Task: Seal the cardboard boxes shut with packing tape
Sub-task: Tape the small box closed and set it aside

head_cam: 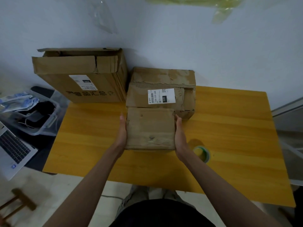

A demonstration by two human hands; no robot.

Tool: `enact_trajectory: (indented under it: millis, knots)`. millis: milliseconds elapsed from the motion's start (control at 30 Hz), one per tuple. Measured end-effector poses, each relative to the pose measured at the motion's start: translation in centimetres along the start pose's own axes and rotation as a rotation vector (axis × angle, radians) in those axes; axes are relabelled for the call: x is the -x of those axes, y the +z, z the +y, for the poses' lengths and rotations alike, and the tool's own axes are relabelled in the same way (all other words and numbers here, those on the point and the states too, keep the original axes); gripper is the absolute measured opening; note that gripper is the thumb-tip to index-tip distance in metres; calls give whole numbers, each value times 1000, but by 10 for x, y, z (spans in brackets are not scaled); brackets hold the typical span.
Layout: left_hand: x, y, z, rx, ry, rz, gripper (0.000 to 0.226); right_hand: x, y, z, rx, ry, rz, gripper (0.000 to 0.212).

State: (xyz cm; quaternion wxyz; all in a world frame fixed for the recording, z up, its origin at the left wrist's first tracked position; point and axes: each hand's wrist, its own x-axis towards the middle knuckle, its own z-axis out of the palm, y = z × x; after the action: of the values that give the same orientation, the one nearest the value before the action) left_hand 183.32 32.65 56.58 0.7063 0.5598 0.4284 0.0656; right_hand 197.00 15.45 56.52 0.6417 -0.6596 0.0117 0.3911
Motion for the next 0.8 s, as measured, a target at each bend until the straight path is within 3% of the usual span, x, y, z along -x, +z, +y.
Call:
enact_trajectory:
  millis: [167,333,400,467,567,633,733,800]
  knots:
    - [10,3,-2,174,-113,-67,69,-6,4,8,-102,47,-4,54]
    - [8,6,-18,303,-258,-66,45,3,-3,29,34,119,-37,39]
    - [14,1,-26,371,-247,32,41,4,0,11,103,19,-75,36]
    - [19,-5,-38,438,-296,-5,30,1,2,-5,166,-159,-83,37]
    - [22,0,-42,358,-363,24,26,-7,-5,5,365,-233,-19,66]
    - [14,0,-39,291,-324,61,37,-2,-7,12,385,-207,89,78]
    - [15,-16,-27,226,-217,46,53,4,4,10,404,-250,166,80]
    - [24,-22,-20,122,-112,130,69,4,16,11,457,-275,194,79]
